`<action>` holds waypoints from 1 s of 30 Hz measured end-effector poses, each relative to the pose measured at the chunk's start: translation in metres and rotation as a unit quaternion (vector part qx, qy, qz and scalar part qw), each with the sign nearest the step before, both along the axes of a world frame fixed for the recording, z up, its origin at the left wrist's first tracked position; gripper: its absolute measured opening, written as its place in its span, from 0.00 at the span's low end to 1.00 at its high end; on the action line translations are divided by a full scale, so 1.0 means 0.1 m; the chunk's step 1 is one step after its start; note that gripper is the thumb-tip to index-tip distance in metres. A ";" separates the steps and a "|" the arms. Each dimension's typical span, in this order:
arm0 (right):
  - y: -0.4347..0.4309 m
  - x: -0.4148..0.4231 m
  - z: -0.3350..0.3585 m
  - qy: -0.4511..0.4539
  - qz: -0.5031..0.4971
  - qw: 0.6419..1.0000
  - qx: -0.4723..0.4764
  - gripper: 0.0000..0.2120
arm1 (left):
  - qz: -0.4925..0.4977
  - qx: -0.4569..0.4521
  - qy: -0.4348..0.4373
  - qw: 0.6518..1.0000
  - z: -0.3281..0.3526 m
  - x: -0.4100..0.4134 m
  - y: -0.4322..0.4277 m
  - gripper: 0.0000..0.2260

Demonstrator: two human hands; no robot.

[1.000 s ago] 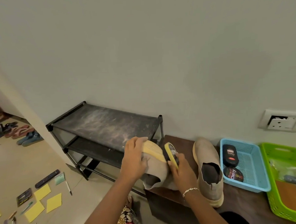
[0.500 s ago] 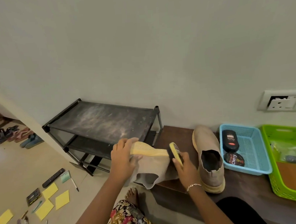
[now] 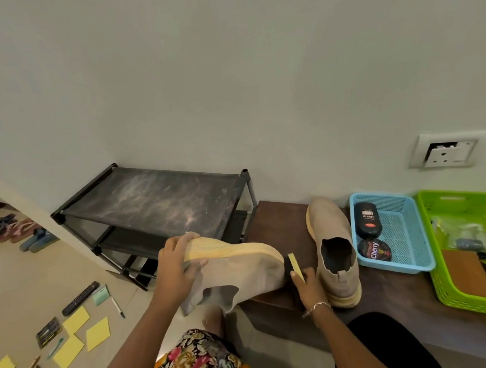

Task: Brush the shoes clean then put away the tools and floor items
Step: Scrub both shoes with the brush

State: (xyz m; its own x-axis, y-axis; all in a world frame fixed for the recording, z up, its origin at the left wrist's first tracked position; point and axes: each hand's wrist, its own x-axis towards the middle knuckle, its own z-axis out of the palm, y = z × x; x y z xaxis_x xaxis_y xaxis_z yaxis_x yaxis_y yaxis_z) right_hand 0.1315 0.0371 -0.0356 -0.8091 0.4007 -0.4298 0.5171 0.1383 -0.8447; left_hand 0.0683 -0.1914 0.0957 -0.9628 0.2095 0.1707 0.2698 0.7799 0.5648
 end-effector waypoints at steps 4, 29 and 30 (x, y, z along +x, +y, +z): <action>-0.04 0.16 -0.25 -0.059 -0.024 0.996 -0.068 0.11 | 0.007 -0.001 0.002 1.000 -0.02 0.02 0.02 0.21; -0.50 0.48 0.03 -0.117 -0.078 0.916 -0.377 0.12 | 0.303 0.176 -0.387 0.853 -0.79 0.64 0.22 0.17; -0.54 0.51 0.06 -0.131 -0.071 0.910 -0.387 0.13 | 0.313 0.214 -0.408 0.830 -0.78 0.67 0.29 0.17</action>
State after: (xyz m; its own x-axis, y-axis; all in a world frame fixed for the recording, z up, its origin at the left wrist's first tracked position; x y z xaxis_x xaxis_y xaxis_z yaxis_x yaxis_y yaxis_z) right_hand 0.1824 -0.0171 -0.0300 -0.6022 -0.0112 -0.7983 0.6803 -0.5304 -0.5058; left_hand 0.1354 -0.1619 0.0172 -0.6917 -0.2884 -0.6622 -0.7219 0.3033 0.6220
